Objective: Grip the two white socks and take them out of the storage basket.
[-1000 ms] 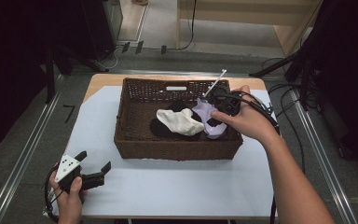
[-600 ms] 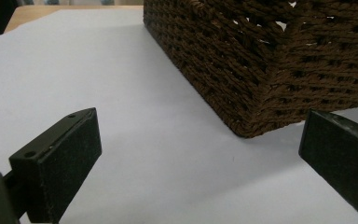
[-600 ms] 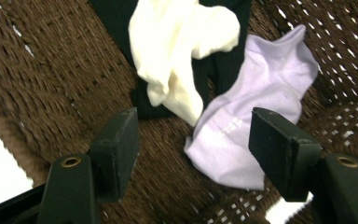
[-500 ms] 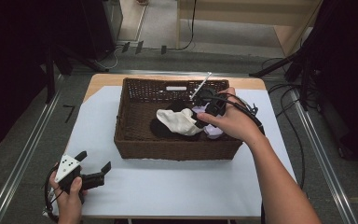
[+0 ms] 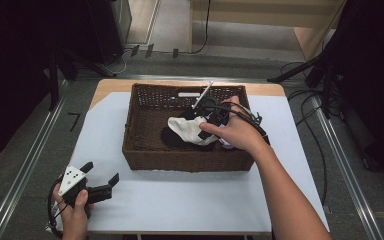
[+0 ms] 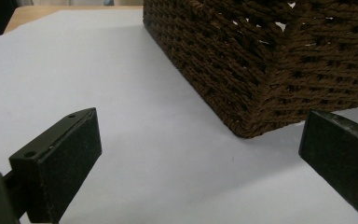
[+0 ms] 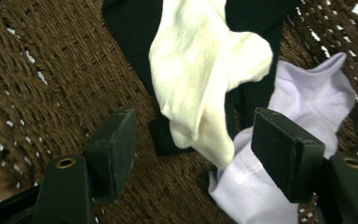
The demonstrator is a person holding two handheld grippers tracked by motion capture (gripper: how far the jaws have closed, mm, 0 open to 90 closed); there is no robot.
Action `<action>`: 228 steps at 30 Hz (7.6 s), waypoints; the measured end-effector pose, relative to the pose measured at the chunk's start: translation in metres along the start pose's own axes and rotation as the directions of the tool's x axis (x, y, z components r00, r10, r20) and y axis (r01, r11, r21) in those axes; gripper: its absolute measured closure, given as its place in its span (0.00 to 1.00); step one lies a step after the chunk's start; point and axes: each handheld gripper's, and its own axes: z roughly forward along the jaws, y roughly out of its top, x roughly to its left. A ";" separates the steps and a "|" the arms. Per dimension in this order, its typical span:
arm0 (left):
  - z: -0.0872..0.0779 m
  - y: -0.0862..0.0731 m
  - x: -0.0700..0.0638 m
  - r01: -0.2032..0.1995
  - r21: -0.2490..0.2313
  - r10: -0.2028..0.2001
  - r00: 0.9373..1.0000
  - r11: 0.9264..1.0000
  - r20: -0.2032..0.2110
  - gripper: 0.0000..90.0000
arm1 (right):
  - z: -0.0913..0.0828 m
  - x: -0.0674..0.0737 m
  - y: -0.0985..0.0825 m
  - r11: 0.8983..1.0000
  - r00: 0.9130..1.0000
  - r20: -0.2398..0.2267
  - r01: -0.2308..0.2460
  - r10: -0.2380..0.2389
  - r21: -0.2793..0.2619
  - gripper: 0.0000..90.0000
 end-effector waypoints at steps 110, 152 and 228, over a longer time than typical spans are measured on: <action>0.001 0.000 0.000 0.002 -0.002 -0.002 1.000 1.000 -0.001 0.00 | -0.088 -0.049 -0.022 0.989 0.991 0.012 -0.131 0.132 -0.073 0.91; 0.001 0.000 -0.001 0.002 -0.001 -0.002 1.000 1.000 -0.006 0.00 | -0.138 -0.094 -0.096 0.964 0.958 0.130 -0.243 0.256 -0.108 0.91; 0.000 0.000 -0.001 0.001 -0.008 -0.001 1.000 1.000 -0.017 0.00 | -0.010 -0.077 -0.271 0.802 0.829 0.179 -0.421 0.529 -0.423 0.00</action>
